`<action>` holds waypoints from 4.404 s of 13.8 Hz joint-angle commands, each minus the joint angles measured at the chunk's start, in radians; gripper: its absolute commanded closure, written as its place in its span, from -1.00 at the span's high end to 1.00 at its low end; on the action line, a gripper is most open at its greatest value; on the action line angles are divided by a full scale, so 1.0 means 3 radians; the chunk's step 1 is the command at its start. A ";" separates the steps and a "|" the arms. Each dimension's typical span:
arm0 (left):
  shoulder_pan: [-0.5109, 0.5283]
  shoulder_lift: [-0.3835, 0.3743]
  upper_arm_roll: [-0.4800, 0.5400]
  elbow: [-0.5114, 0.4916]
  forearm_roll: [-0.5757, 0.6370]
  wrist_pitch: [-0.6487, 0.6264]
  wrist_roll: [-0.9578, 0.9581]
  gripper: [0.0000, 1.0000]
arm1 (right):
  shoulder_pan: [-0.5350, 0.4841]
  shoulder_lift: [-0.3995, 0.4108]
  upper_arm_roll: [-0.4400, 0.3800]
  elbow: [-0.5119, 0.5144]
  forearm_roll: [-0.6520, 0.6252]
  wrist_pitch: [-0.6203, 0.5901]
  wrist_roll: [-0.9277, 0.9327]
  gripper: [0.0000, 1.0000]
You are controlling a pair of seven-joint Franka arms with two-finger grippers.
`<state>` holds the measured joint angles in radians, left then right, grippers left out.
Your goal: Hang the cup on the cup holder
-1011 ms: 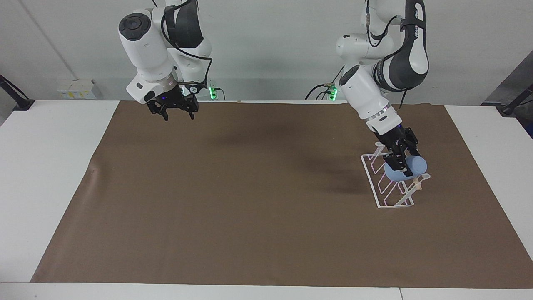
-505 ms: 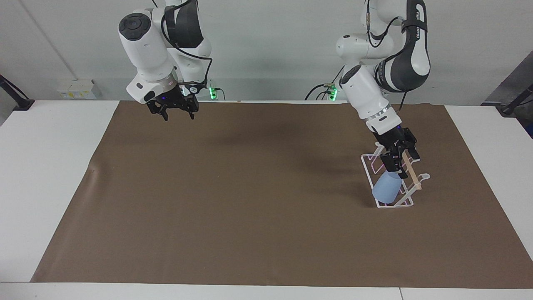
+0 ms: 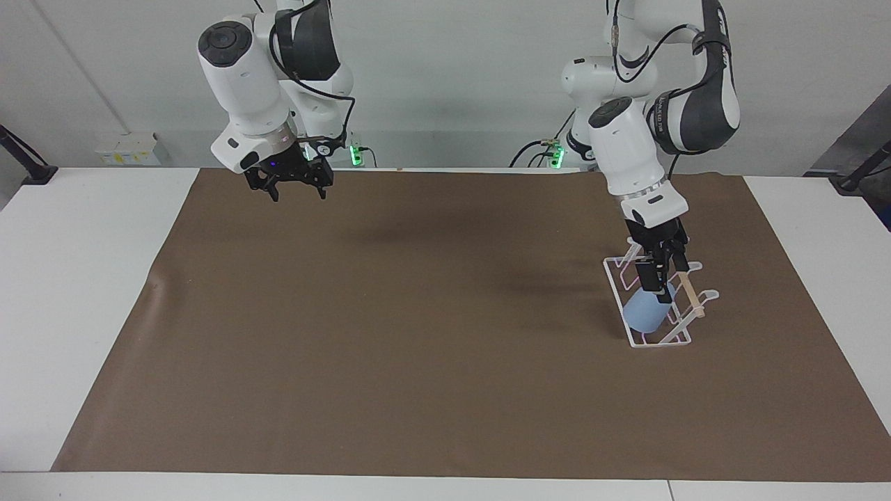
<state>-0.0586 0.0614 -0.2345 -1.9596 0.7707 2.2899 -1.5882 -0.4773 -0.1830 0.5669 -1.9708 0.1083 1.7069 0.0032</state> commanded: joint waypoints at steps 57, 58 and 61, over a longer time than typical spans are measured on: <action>0.0231 -0.0614 0.0531 0.1086 -0.2697 -0.2581 0.5422 1.00 | -0.0035 -0.0091 0.0002 -0.0098 0.0099 0.0093 -0.0072 1.00; 0.0231 -0.0624 0.0531 0.1081 -0.2702 -0.2596 0.5422 1.00 | -0.0035 -0.0091 0.0007 -0.0098 0.0099 0.0098 -0.0072 1.00; 0.0206 -0.0680 0.0531 0.0964 -0.2702 -0.2586 0.5422 1.00 | -0.0035 -0.0091 0.0002 -0.0098 0.0099 0.0099 -0.0072 1.00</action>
<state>0.0200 -0.0952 -0.0903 -1.6021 -0.0246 1.4811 0.0319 -0.4773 -0.1830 0.5669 -1.9713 0.1083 1.7085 0.0032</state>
